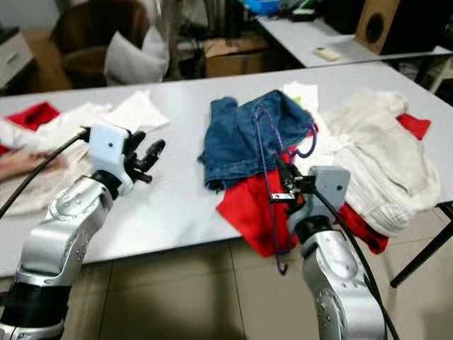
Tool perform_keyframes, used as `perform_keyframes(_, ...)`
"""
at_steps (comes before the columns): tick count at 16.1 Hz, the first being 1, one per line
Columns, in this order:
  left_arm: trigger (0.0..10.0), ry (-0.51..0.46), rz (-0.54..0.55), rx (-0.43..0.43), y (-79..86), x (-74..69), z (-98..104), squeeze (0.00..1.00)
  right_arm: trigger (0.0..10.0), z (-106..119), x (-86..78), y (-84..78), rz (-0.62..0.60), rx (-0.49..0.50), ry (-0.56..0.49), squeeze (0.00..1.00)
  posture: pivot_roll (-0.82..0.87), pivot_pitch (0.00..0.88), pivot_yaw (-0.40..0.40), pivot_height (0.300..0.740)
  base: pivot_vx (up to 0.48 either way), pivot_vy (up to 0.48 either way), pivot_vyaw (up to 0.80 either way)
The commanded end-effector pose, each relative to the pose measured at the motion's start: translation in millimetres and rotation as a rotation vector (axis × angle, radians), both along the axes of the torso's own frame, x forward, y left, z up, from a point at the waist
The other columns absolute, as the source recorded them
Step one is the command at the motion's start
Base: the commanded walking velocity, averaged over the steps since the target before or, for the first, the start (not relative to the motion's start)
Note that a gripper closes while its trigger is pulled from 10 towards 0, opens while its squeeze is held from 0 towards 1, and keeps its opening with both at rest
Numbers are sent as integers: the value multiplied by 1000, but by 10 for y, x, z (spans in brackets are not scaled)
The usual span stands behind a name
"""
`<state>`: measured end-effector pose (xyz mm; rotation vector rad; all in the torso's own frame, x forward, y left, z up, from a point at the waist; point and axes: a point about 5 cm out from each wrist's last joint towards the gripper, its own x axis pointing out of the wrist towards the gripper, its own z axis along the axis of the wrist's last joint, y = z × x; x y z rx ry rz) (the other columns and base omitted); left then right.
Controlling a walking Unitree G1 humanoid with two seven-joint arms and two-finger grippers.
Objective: Hang hanger
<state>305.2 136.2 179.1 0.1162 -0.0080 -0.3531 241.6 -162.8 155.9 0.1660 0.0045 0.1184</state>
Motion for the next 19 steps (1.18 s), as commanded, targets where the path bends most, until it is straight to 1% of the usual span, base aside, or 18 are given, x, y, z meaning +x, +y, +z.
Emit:
perform_keyframes(1,10000,-7,-30,3,-81,-5,24,63,10000,8,2,-52,-19,1,-4,0,-140,0,63,719,285,0,0)
perform_keyframes(4,10000,-11,-40,8,-90,-1,32,63,10000,-5,0,-48,-18,5,5,0,-141,0,66,719,284,0,0)
perform_keyframes(5,10000,-13,-42,10,-91,3,39,63,10000,-27,1,-44,-19,20,23,0,-139,0,67,719,281,0,-800)
perform_keyframes(9,10000,-15,-48,16,-90,-1,44,63,10000,-30,1,-28,-14,15,19,0,-137,0,72,719,285,0,-706)
perform_keyframes(16,10000,-16,-55,21,-111,6,43,59,10000,-6,-4,-29,-8,0,-1,0,-140,0,73,719,284,0,0)
perform_keyframes(19,10000,-7,-63,10,-106,-4,37,39,10000,7,14,-7,4,-1,-10,0,-137,0,70,719,0,0,0)
